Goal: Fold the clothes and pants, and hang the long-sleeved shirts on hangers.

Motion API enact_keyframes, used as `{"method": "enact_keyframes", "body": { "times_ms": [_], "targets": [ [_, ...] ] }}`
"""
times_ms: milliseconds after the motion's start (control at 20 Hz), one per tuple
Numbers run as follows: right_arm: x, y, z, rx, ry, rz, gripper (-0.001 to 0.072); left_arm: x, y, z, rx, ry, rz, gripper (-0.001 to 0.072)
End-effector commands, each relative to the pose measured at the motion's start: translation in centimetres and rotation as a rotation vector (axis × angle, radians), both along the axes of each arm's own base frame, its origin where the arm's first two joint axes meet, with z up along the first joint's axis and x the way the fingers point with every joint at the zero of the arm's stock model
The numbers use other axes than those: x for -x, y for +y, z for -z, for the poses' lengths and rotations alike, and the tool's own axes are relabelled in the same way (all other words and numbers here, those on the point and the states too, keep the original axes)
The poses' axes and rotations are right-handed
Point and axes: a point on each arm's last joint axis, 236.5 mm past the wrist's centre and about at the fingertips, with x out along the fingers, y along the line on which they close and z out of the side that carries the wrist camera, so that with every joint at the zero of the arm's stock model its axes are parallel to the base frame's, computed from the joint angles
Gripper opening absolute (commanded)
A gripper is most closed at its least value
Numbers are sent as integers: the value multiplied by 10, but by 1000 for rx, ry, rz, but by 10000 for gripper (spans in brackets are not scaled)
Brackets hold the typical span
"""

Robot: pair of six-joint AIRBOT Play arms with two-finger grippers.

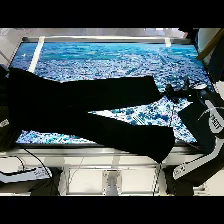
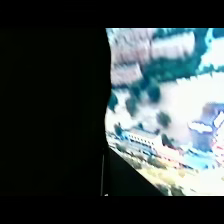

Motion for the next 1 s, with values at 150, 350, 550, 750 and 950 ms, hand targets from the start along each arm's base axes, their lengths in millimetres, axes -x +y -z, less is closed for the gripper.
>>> {"method": "enact_keyframes", "body": {
  "times_ms": [150,350,550,750,950],
  "targets": [
    [-13,-62,-67,138,-70,38,10,0,3,5,-96,39,17,9],
    [5,-69,-54,200,-3,-12,10,-30,-22,4,-132,-18,47,9],
    [6,-49,-28,212,46,-65,20,-60,-52,66,-101,49,105,9],
    [11,-46,-34,194,62,-73,367,-59,-35,81,-77,63,58,328],
    [39,-55,-89,191,46,-99,367,8,16,37,-130,144,17,441]
  ]
}}
